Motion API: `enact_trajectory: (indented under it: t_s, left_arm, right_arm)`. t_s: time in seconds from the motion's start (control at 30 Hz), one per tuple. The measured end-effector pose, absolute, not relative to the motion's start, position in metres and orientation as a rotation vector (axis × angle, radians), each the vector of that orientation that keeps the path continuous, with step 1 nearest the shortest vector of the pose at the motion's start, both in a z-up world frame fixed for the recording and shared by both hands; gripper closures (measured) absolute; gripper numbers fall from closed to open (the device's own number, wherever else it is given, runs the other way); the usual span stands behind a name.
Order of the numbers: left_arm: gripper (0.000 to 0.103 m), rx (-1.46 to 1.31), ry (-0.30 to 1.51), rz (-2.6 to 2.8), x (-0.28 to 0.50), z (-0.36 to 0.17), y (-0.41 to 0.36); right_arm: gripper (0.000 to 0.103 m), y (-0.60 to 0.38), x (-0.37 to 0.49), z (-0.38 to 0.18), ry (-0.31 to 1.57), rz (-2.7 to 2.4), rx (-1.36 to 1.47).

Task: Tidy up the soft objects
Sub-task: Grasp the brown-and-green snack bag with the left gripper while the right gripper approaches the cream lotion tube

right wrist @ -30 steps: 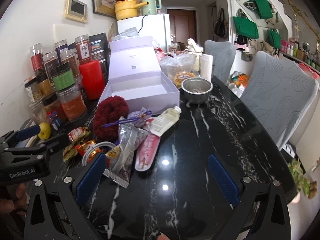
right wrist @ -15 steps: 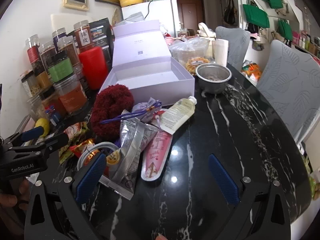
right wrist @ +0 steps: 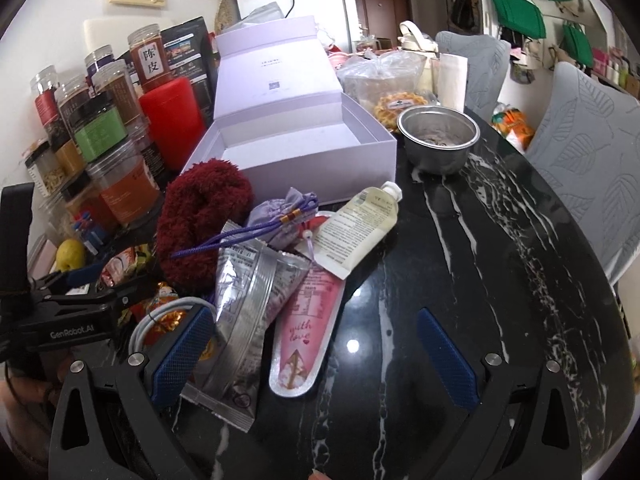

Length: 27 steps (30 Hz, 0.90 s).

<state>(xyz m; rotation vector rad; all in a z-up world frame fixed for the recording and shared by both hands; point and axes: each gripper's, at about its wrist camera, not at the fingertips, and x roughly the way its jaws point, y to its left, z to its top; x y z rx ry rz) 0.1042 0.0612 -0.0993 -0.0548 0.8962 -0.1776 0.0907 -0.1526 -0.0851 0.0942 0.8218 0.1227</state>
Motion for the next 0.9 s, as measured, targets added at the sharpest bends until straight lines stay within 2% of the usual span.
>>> enact_trajectory:
  t_s: [0.27,0.53,0.7,0.8,0.9]
  left_arm:
    - [0.001,-0.141,0.935,-0.237,0.115,-0.108,0.074]
    - [0.023,-0.158,0.894,-0.185,0.115,-0.095,0.085]
    - [0.025,-0.159,0.881,-0.147,0.116,-0.089,0.088]
    - [0.035,-0.094,0.912,-0.072,0.119,-0.095,0.086]
    - [0.038,-0.086,0.937,-0.015,0.124,-0.105,0.091]
  right_arm:
    - [0.0,-0.151,0.101,-0.087,0.833,0.133,0.098]
    - [0.0,-0.146,0.107,-0.09,0.845,0.144,0.085]
    - [0.0,-0.148,0.11,-0.091,0.853,0.154,0.097]
    - [0.0,-0.147,0.11,-0.091,0.85,0.156,0.09]
    - [0.0,-0.146,0.109,-0.091,0.841,0.155,0.078]
